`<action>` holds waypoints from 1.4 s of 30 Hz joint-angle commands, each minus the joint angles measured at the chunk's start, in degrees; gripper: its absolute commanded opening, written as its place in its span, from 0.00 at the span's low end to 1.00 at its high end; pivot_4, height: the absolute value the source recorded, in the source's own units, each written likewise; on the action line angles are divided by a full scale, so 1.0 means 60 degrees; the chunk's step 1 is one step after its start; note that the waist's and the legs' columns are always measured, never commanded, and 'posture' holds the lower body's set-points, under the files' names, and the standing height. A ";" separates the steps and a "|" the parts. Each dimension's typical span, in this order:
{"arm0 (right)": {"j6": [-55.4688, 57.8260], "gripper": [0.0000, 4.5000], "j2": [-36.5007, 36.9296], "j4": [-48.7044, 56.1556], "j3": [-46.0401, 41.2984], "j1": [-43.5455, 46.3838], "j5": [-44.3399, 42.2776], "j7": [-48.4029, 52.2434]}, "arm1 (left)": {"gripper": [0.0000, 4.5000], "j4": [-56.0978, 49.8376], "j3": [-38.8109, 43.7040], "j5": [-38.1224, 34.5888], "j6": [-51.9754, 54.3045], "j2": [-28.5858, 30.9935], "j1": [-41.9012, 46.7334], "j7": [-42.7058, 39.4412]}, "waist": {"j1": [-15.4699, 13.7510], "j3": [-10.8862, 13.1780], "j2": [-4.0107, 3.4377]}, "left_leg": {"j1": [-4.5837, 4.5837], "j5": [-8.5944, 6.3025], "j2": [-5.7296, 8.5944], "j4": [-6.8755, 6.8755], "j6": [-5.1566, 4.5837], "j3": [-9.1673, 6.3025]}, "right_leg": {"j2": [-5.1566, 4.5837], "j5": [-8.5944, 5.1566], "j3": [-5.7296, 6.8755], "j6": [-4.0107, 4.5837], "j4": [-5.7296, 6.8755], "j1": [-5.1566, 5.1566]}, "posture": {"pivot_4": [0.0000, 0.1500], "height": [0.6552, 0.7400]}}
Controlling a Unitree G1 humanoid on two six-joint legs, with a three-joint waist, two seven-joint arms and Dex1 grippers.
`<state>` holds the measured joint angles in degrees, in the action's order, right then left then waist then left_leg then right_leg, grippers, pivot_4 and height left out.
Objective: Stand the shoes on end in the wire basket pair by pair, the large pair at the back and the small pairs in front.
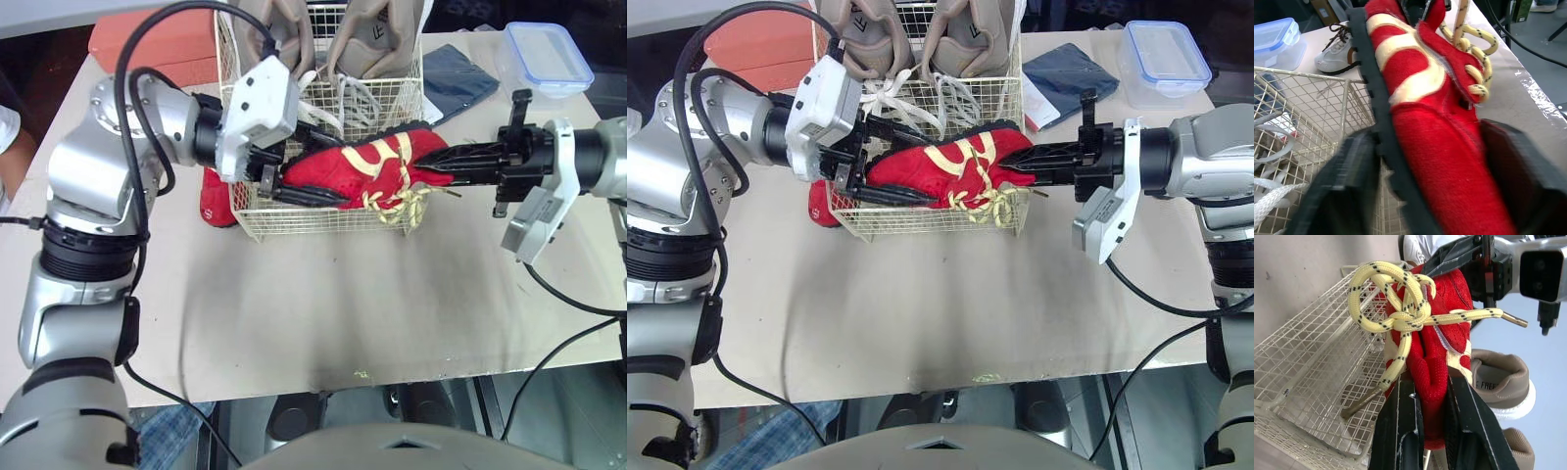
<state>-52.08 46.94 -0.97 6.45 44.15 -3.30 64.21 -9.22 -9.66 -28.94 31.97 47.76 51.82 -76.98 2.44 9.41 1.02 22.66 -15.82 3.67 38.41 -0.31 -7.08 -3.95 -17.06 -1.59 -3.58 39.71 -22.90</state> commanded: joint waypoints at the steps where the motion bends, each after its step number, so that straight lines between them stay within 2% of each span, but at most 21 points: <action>1: 0.0374 0.09 0.0061 0.0411 -0.0167 0.0011 -0.0402 -0.0471 | 0.39 -0.0168 0.0264 -0.0063 -0.0038 0.0022 0.0141 -0.0108 | 0.0010 0.0000 0.0000 | 0.0000 0.0000 0.0000 0.0000 0.0000 0.0000 | 0.0000 0.0000 -0.0001 0.0000 0.0000 0.0000 | 1.00 1.00; 4: 0.0646 0.39 0.0129 0.0541 -0.0189 -0.0132 -0.0583 -0.0537 | 0.16 -0.0201 0.0402 -0.0133 -0.0001 -0.0031 0.0077 -0.0010 | 0.0001 0.0000 0.0000 | 0.0000 0.0000 0.0000 0.0000 0.0000 -0.0003 | 0.0000 0.0000 0.0000 0.0000 0.0002 -0.0001 | 1.00 1.00; 5: 0.0740 0.48 0.0138 0.0558 -0.0257 -0.0217 -0.0700 -0.0588 | 0.14 -0.0205 0.0476 -0.0180 0.0010 -0.0063 0.0052 0.0045 | -0.0004 0.0000 0.0000 | 0.0000 0.0000 0.0000 0.0000 0.0000 -0.0002 | -0.0001 0.0000 0.0000 0.0000 0.0002 -0.0001 | 1.00 1.00; 6: 0.0929 0.64 0.0185 0.0504 -0.0349 -0.0372 -0.0896 -0.0608 | 0.14 -0.0206 0.0594 -0.0248 -0.0001 -0.0111 0.0018 0.0121 | -0.0005 0.0000 0.0000 | 0.0000 0.0000 0.0000 0.0001 0.0000 -0.0001 | -0.0002 0.0000 0.0000 0.0000 0.0002 -0.0001 | 1.00 1.00; 8: 0.1783 0.71 0.0364 0.0174 -0.0650 -0.0945 -0.1540 -0.0586 | 0.14 -0.0224 0.0952 -0.0525 0.0070 -0.0210 -0.0117 0.0297 | -0.0025 0.0000 0.0002 | 0.0000 0.0000 0.0000 0.0002 0.0000 -0.0002 | -0.0002 0.0000 0.0000 0.0000 0.0002 -0.0001 | 1.00 1.00; 9: 0.2174 0.82 0.0471 0.0020 -0.0818 -0.1249 -0.1863 -0.0557 | 0.14 -0.0234 0.1123 -0.0644 0.0135 -0.0268 -0.0185 0.0425 | -0.0050 0.0000 0.0002 | 0.0003 0.0000 0.0000 0.0004 0.0000 -0.0006 | -0.0004 0.0000 0.0005 0.0000 0.0002 0.0002 | 1.00 1.00; 10: 0.2554 0.98 0.0558 -0.0045 -0.0967 -0.1505 -0.2136 -0.0550 | 0.14 -0.0242 0.1260 -0.0730 0.0162 -0.0329 -0.0245 0.0542 | -0.0055 0.0001 0.0003 | 0.0006 0.0000 0.0001 0.0004 0.0000 -0.0008 | -0.0008 0.0000 0.0008 0.0000 0.0000 0.0002 | 1.00 1.00; 12: 0.4317 1.00 0.0643 0.0205 -0.1362 -0.2190 -0.3225 -0.0752 | 0.14 -0.0277 0.1707 -0.1129 0.0171 -0.0630 -0.0402 0.0842 | -0.0059 0.0002 0.0005 | 0.0011 0.0000 0.0004 0.0008 -0.0001 -0.0007 | -0.0012 0.0000 0.0005 0.0000 0.0001 0.0001 | 1.00 1.00; 14: 0.7577 1.00 0.0757 0.1328 -0.1683 -0.3069 -0.5540 -0.1559 | 0.14 -0.0260 0.2182 -0.1467 0.0096 -0.1288 -0.0504 0.1564 | -0.0063 0.0002 0.0005 | 0.0015 0.0000 0.0003 0.0013 -0.0001 -0.0009 | -0.0012 0.0000 0.0006 0.0000 0.0003 0.0001 | 1.00 1.00; 17: 1.0599 1.00 0.0809 0.3021 -0.1924 -0.3960 -0.8408 -0.2598 | 0.14 -0.0371 0.2398 -0.1376 -0.0293 -0.2343 -0.0735 0.2709 | -0.0071 0.0001 0.0002 | 0.0019 0.0000 -0.0001 0.0019 -0.0001 -0.0020 | -0.0029 0.0001 0.0007 0.0001 0.0008 0.0003 | 1.00 1.00; 23: 1.2462 1.00 -0.1001 0.4645 -0.2296 -0.3523 -1.1274 -0.5835 | 0.14 -0.0898 0.2252 -0.1068 -0.1126 -0.3756 -0.1518 0.3884 | 0.0000 0.0002 0.0006 | 0.0001 -0.0001 -0.0008 0.0021 -0.0001 -0.0010 | -0.0032 0.0003 -0.0016 0.0000 0.0020 0.0003 | 1.00 1.00; 27: 1.2961 1.00 -0.1824 0.4965 -0.2377 -0.3269 -1.1875 -0.7048 | 0.14 -0.0998 0.2084 -0.0855 -0.1669 -0.4157 -0.1941 0.4133 | -0.0077 0.0000 0.0009 | 0.0006 -0.0001 0.0003 0.0019 -0.0001 -0.0018 | -0.0024 0.0003 -0.0002 -0.0001 0.0013 0.0003 | 1.00 1.00; 30: 1.3252 1.00 -0.2177 0.5147 -0.2255 -0.3232 -1.1765 -0.7466 | 0.14 -0.0972 0.1969 -0.0666 -0.2100 -0.4419 -0.2148 0.4370 | -0.0121 0.0000 0.0009 | 0.0012 -0.0001 0.0009 0.0021 -0.0002 -0.0019 | -0.0023 0.0003 0.0000 -0.0001 0.0008 0.0003 | 1.00 1.00; 35: 1.3626 0.52 -0.2600 0.5178 -0.2223 -0.3159 -1.1662 -0.7771 | 0.14 -0.0994 0.1844 -0.0569 -0.2418 -0.4698 -0.2367 0.4486 | -0.0114 0.0000 0.0009 | 0.0012 -0.0001 0.0011 0.0020 -0.0002 -0.0022 | -0.0018 0.0003 0.0002 -0.0001 0.0008 0.0003 | 1.00 1.00; 39: 1.3734 0.07 -0.2710 0.5141 -0.2261 -0.3154 -1.1415 -0.7741 | 0.14 -0.1048 0.1765 -0.0598 -0.2407 -0.4730 -0.2540 0.4454 | -0.0067 0.0000 0.0008 | 0.0011 -0.0001 0.0011 0.0019 -0.0002 -0.0021 | -0.0014 0.0003 0.0001 -0.0001 0.0010 0.0002 | 1.00 1.00; 40: 1.3738 0.03 -0.2739 0.5126 -0.2286 -0.3145 -1.1360 -0.7741 | 0.14 -0.1067 0.1753 -0.0621 -0.2379 -0.4723 -0.2573 0.4458 | -0.0067 0.0000 0.0008 | 0.0011 -0.0001 0.0011 0.0019 -0.0002 -0.0021 | -0.0014 0.0003 0.0002 -0.0001 0.0010 0.0002 | 1.00 1.00; 42: 1.3745 0.03 -0.2802 0.5092 -0.2344 -0.3094 -1.1313 -0.7746 | 0.14 -0.1148 0.1744 -0.0789 -0.2189 -0.4656 -0.2641 0.4393 | -0.0054 0.0000 0.0008 | 0.0011 -0.0001 0.0011 0.0018 -0.0002 -0.0022 | -0.0013 0.0003 0.0003 -0.0001 0.0010 0.0002 | 1.00 1.00</action>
<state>30.69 30.41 28.32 -6.04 24.25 -71.32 17.38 -12.97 1.39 -31.84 18.67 19.70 35.79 -49.91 2.11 9.41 1.07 22.73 -15.83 3.74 38.52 -0.32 -7.21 -4.02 -17.05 -1.57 -3.59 39.77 -22.89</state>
